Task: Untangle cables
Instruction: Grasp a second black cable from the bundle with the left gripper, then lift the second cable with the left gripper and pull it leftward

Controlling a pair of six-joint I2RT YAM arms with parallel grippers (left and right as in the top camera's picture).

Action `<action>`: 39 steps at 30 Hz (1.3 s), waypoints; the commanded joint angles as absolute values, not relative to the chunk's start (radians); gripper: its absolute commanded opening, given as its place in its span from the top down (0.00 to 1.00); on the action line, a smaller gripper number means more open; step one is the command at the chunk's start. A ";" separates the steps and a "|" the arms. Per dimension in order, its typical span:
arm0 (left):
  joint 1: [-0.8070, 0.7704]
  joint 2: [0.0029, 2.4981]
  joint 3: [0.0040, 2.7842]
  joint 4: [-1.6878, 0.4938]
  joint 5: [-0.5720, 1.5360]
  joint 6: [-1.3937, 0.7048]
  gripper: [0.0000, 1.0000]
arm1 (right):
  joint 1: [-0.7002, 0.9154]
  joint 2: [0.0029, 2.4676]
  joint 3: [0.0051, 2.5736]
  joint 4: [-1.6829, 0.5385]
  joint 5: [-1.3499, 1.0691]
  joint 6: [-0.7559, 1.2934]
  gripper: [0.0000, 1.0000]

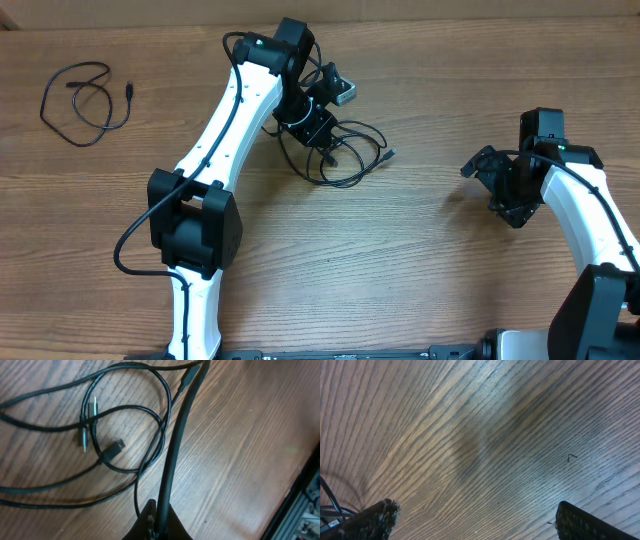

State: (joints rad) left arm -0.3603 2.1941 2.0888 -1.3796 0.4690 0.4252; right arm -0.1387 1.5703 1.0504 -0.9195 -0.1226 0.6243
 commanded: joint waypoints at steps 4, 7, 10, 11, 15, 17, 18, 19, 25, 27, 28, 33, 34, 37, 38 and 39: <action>-0.358 2.191 2.320 -1.460 0.648 0.334 0.96 | -0.144 1.574 1.045 -0.918 -0.109 0.621 0.00; -0.347 2.191 2.500 -1.463 0.768 0.188 0.96 | -0.144 1.574 1.045 -0.918 -0.109 0.621 0.00; -0.329 2.191 2.654 -1.448 0.841 0.051 0.96 | -0.144 1.574 1.045 -0.918 -0.109 0.621 0.00; -0.321 2.191 2.699 -1.440 0.856 0.007 0.96 | -0.144 1.574 1.045 -0.918 -0.109 0.621 0.00; -0.287 2.191 2.875 -1.349 0.895 -0.229 0.96 | -0.144 1.574 1.045 -0.918 -0.109 0.621 0.00; -0.271 2.190 2.956 -1.295 0.896 -0.341 0.96 | -0.144 1.574 1.045 -0.918 -0.109 0.621 0.00; -0.265 2.190 2.990 -1.272 0.895 -0.377 0.96 | -0.144 1.574 1.045 -0.918 -0.109 0.621 0.00; -0.257 2.190 3.044 -1.227 0.896 -0.427 0.96 | -0.144 1.574 1.045 -0.918 -0.109 0.621 0.00; -0.254 2.168 3.142 -1.085 0.899 -0.536 0.96 | -0.144 1.574 1.045 -0.918 -0.109 0.621 0.00; -0.255 2.156 3.142 -1.052 0.890 -0.536 0.96 | -0.144 1.574 1.045 -0.918 -0.109 0.621 0.00; -0.255 2.151 3.142 -1.040 0.881 -0.535 0.96 | -0.144 1.574 1.045 -0.918 -0.109 0.621 0.00; -0.233 2.142 3.142 -0.989 0.876 -0.562 0.96 | -0.144 1.574 1.045 -0.918 -0.109 0.621 0.00; -0.224 2.142 3.142 -0.975 0.875 -0.589 0.96 | -0.144 1.574 1.045 -0.918 -0.109 0.621 0.00; -0.197 2.142 3.142 -0.914 0.861 -0.705 0.96 | -0.144 1.574 1.045 -0.918 -0.109 0.621 0.00; -0.186 2.142 3.142 -0.883 0.862 -0.732 0.96 | -0.144 1.574 1.045 -0.918 -0.109 0.621 0.00; -0.175 2.142 3.142 -0.853 0.868 -0.758 0.96 | -0.144 1.574 1.045 -0.918 -0.109 0.621 0.00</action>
